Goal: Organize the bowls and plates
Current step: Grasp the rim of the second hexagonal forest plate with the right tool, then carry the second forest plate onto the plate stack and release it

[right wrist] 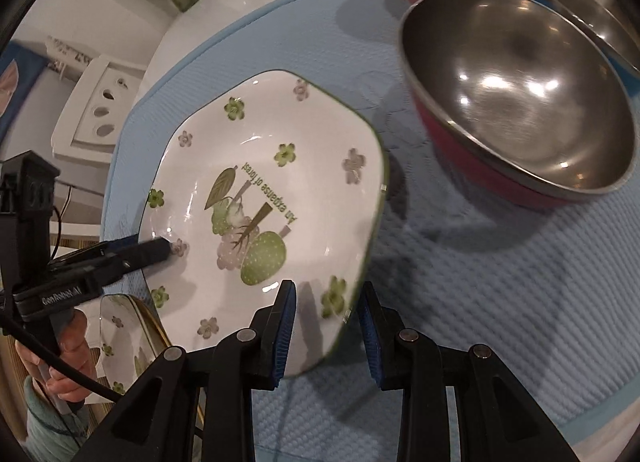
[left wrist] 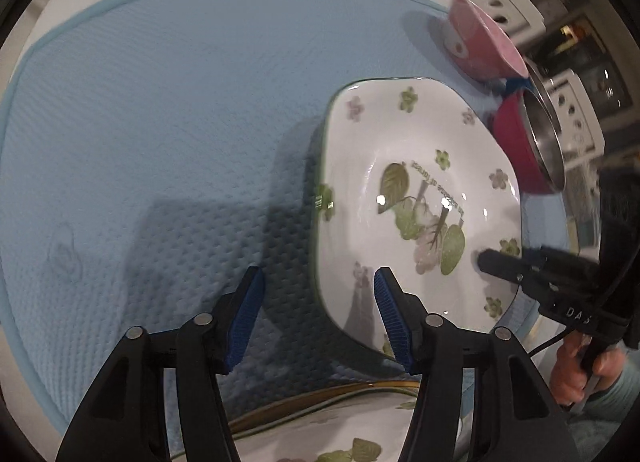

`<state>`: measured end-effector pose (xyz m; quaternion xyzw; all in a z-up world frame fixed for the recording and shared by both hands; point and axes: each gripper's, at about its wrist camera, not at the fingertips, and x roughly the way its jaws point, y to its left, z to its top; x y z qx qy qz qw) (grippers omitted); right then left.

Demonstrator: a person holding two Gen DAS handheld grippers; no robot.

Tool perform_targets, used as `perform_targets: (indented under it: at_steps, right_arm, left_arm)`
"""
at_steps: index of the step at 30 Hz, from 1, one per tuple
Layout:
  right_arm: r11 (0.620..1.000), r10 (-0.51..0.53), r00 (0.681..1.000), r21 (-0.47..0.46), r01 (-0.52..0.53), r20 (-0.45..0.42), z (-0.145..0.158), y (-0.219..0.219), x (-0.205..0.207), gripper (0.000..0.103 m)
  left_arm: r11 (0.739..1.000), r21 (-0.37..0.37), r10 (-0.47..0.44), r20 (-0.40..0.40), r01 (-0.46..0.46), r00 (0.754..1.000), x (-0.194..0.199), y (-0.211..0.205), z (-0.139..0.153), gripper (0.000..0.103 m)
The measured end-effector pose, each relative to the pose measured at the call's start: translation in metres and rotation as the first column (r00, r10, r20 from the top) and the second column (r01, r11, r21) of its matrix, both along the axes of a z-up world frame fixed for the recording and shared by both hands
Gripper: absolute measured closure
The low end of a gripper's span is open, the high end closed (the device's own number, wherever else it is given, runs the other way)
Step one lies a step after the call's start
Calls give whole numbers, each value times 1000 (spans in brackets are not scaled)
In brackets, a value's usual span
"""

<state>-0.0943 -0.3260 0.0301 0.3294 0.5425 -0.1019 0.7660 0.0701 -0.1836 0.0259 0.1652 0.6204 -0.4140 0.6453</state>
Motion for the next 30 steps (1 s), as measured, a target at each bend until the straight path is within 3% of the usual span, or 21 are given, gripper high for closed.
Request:
perform_targets:
  at_steps: [4,8,16,19,24,30]
  right_arm:
    - [997,25,1000,-78,-26,-4,-5,3,7,73]
    - [992,56,998,-113,-57,-8,-4,6,15,73]
    - [996,87,994,-34,-85,65,-1,18,61,73]
    - [995,98,994,-33,-97,49,-9,24,79,73]
    - [994,105,991,-30,-103,79,-8,14,75,72]
    - [999,37,994,-36,-33,106,-7,-15,74,72]
  left_arm:
    - [998,-50,-38,-67,34,997,-7,-12,0,49]
    - [1000,-13,-27,23,27,999,-9,-22,2,48]
    - [987,-49,154,46,-152,987,41,0,8,48]
    - [972,-87,216,-29,-217,976,55,12,1,49]
    - [961,-134,239,-37,-242,970,44,20,-3,49]
    - [961,-148,229,-38,-232,973,50,22,-1,49]
